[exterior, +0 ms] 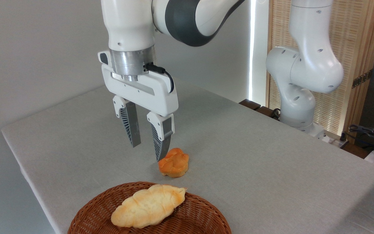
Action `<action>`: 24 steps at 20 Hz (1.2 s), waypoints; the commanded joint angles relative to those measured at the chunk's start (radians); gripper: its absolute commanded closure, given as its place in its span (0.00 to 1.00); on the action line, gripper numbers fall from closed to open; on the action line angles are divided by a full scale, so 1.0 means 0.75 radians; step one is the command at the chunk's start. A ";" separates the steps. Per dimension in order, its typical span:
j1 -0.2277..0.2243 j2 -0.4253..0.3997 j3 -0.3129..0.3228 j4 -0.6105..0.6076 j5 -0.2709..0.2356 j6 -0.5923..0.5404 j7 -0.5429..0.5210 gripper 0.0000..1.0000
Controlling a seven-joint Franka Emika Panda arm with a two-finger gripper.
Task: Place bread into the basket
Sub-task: 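Move the open gripper down over the small orange bread roll, then close the gripper fingers around the orange bread roll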
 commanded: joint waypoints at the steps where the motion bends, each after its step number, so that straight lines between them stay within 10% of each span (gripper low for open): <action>1: -0.030 -0.026 -0.006 -0.097 -0.016 -0.018 0.018 0.00; 19: -0.081 0.005 -0.001 -0.275 -0.002 -0.006 0.026 0.00; 24: -0.085 0.038 -0.003 -0.283 0.000 -0.006 0.026 0.22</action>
